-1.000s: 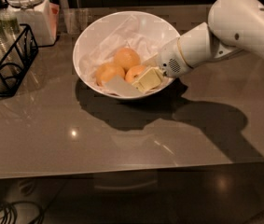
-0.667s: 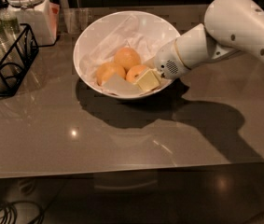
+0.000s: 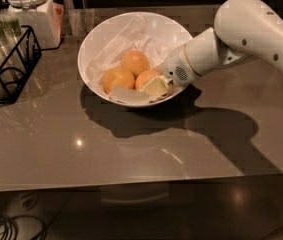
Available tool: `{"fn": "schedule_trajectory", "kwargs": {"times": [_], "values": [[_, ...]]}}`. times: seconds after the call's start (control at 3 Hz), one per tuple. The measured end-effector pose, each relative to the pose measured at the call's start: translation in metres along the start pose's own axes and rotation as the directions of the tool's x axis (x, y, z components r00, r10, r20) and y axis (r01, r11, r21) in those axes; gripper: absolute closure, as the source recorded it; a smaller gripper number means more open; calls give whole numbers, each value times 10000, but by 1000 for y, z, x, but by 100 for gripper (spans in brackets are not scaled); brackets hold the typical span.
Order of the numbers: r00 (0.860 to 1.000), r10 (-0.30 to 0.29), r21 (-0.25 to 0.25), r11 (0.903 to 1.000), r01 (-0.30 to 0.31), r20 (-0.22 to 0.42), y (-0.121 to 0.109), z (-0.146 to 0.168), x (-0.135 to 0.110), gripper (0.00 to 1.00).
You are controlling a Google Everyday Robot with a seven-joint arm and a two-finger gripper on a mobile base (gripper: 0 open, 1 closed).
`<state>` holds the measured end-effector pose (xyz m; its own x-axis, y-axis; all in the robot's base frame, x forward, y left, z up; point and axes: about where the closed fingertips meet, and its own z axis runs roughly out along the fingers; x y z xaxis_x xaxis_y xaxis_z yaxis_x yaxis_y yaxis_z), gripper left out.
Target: Pick orange from white bowl
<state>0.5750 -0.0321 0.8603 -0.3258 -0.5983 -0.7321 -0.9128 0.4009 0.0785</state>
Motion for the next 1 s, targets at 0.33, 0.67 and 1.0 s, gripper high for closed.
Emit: {"fn": "schedule_trajectory", "kwargs": {"times": [0.33,0.67,1.0], "values": [[9999,-142,196,9997,141,49,0,-2,-1,94],[9966,-593,368,9977,572,567,1,-24,-9,100],[9839,-975,391,9949,926,1496,5,-65,-18,100]]}}
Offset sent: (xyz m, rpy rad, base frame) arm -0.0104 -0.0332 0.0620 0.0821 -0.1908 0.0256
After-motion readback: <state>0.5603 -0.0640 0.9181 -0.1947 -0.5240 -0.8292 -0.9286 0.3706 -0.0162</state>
